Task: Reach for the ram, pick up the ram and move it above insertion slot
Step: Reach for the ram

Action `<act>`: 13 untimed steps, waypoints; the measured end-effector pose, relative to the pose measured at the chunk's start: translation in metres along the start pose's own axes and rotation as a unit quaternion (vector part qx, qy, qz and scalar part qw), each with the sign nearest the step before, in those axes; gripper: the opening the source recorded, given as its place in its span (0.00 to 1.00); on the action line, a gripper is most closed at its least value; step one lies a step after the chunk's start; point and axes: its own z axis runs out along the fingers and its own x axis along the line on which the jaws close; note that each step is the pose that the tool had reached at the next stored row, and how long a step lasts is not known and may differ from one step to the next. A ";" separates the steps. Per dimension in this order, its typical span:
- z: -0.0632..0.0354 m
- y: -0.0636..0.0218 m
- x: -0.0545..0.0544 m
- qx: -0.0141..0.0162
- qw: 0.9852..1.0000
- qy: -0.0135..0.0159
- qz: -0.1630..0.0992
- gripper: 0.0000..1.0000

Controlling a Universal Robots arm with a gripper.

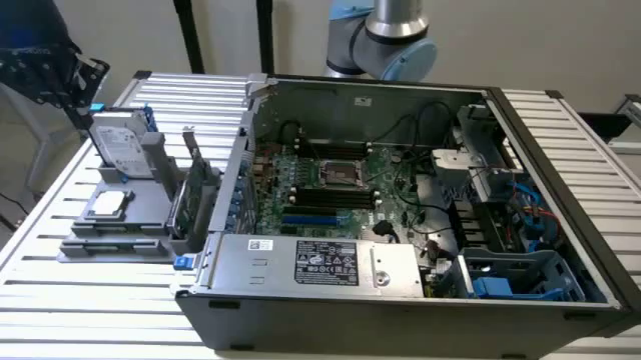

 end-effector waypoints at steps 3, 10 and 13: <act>0.0000 0.0000 0.000 0.000 1.000 0.000 0.000 0.11; 0.0000 0.0000 0.000 0.000 1.000 0.000 0.000 0.11; 0.0000 0.0000 0.000 0.000 1.000 0.000 0.000 0.11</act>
